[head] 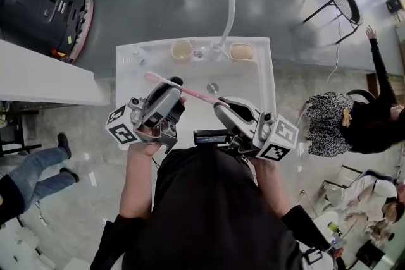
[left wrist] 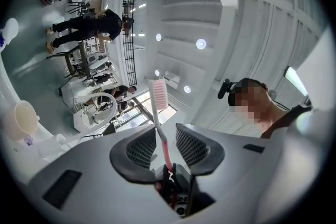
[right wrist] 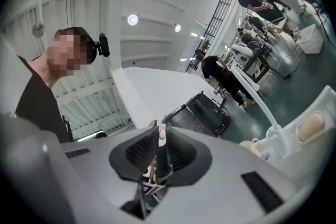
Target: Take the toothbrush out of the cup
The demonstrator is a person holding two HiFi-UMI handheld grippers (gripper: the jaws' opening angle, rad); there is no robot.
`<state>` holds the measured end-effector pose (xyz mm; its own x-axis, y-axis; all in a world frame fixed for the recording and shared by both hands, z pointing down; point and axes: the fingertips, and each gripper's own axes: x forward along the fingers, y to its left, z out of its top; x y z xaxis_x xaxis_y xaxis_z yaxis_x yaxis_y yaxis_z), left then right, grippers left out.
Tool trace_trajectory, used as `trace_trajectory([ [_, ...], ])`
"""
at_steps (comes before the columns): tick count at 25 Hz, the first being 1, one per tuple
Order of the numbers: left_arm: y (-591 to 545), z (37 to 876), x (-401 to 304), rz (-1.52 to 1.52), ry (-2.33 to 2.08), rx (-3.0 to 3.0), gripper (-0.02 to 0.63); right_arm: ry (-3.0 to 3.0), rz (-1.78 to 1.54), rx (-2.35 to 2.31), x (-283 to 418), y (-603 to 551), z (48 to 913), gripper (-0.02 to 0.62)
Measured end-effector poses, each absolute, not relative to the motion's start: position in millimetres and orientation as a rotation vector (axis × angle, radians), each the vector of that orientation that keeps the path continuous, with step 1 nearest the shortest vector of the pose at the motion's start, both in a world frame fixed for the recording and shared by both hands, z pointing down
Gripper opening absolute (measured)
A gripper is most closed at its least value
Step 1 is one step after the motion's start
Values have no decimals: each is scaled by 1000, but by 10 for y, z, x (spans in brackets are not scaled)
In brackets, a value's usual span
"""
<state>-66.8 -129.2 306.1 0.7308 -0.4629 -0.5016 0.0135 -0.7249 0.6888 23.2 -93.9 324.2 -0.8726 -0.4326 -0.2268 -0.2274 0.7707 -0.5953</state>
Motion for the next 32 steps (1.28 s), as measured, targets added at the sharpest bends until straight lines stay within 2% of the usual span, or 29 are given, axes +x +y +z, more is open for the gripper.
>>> trace_trajectory([
  [18, -1335, 3277, -367, -930, -336, 2052, 106, 2595, -641, -704, 354, -1026, 3119, 46],
  [21, -1328, 3240, -386, -969, -293, 2040, 64, 2606, -627, -697, 350, -1010, 3101, 46],
  [29, -1183, 3045, -462, -889, -80, 2266, 39, 2676, -757, -405, 210, -786, 3157, 49],
  [32, -1068, 3008, -484, -798, 11, 2400, 40, 2674, -841, -297, 146, -692, 3212, 79],
])
